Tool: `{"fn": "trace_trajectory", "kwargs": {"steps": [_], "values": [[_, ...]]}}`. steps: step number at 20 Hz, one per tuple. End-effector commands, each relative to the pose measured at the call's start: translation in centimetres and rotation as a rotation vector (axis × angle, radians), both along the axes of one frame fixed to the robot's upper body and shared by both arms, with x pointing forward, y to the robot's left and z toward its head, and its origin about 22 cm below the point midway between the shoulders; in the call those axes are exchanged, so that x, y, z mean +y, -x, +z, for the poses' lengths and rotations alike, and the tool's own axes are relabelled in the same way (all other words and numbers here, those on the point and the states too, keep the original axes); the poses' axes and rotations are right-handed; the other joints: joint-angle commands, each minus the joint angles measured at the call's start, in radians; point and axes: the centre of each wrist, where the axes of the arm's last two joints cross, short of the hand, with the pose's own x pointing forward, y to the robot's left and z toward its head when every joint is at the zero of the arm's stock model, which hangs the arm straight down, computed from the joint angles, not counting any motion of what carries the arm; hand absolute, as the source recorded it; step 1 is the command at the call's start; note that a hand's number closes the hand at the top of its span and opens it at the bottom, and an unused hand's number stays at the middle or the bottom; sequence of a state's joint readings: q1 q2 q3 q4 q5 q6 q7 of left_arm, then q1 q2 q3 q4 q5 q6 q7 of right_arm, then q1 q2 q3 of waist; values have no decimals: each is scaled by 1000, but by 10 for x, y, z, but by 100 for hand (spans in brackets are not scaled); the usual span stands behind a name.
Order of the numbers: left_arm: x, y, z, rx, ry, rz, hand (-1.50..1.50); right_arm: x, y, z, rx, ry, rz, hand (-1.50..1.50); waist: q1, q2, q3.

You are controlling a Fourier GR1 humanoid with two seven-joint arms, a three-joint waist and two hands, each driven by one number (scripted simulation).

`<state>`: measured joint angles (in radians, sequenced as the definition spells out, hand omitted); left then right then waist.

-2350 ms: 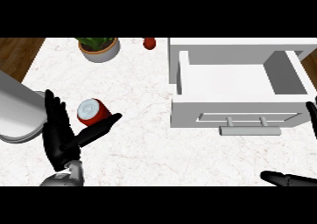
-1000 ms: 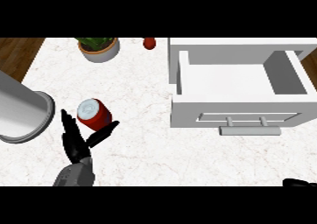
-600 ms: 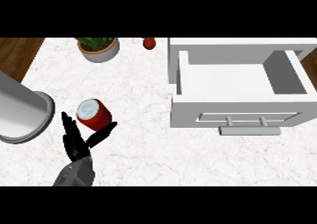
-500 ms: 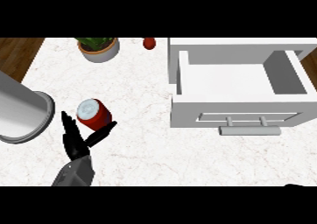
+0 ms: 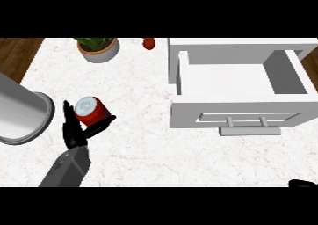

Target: Pick up the can, place it into the drawer and close the drawer

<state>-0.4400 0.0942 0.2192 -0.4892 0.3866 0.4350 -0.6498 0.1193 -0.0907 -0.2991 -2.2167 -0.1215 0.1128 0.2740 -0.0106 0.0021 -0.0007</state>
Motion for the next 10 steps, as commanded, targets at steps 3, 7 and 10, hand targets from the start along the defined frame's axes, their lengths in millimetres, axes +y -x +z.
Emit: {"fn": "trace_trajectory", "kwargs": {"steps": [3, 7, 10], "values": [[1, -7, -3, -48, 63, -68, 150, -9, -6, 10, -27, -9, 8, -150, -5, 3, -1], [-15, -25, 11, -78, 72, -135, 150, -2, -5, 1, -15, -12, -20, -150, 1, 0, 0], [-11, -29, 10, -110, 77, -126, 150, 0, -5, -3, -12, 16, -11, -150, -7, 4, -1]]}}
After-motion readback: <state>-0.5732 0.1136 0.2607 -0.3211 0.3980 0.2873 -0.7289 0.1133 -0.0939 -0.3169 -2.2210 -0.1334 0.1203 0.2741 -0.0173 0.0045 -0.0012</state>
